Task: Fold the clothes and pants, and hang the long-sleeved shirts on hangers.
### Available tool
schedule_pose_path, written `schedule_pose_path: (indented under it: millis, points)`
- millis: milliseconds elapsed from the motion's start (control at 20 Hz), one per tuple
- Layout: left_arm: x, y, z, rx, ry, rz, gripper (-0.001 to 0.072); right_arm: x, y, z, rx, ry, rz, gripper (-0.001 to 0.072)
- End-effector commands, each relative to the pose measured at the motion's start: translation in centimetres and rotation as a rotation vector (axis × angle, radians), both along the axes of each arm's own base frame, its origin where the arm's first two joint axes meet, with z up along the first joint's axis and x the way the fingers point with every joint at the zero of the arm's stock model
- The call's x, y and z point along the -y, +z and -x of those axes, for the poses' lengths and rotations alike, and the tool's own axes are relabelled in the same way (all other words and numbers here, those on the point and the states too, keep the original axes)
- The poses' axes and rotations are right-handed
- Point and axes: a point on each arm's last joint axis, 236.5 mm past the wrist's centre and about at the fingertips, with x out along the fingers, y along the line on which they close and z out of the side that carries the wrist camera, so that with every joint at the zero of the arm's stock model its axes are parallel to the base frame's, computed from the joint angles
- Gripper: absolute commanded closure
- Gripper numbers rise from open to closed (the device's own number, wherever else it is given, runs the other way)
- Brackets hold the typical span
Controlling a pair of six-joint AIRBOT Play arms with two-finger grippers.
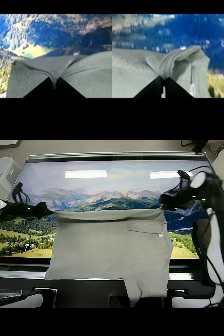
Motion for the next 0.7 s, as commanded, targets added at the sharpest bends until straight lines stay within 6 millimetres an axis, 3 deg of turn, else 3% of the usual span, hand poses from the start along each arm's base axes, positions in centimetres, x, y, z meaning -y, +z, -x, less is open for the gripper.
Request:
schedule_pose_path:
  millis: [0, 100, 200, 350, 500, 650]
  points:
    - [-1.4, -4.0, -4.5, -0.001, 0.059, 0.001, 0.0688, -0.2, -4.0, -7.4, 0.168, -0.155, -0.035, 0.0683]
    - [-2.0, -3.1, -7.3, 0.044, 0.059, -0.008, 0.0688, 2.0, -1.8, -11.0, 0.330, -0.274, -0.062, 0.0683]
    - [-2.0, -2.6, -9.8, 0.082, 0.050, -0.017, 0.0688, 4.3, -0.6, -12.7, 0.412, -0.350, -0.073, 0.0683]
    - [-0.3, -3.6, -12.2, 0.107, 0.022, -0.023, 0.0687, 4.7, -3.2, -12.2, 0.352, -0.356, -0.068, 0.0682]
    - [1.5, -5.8, -13.1, 0.078, 0.006, -0.011, 0.0687, 4.3, -6.4, -11.8, 0.279, -0.360, -0.078, 0.0682]
    - [0.5, -5.2, -13.6, 0.083, 0.048, 0.001, 0.0687, 5.7, -4.0, -13.2, 0.360, -0.383, -0.077, 0.0682]
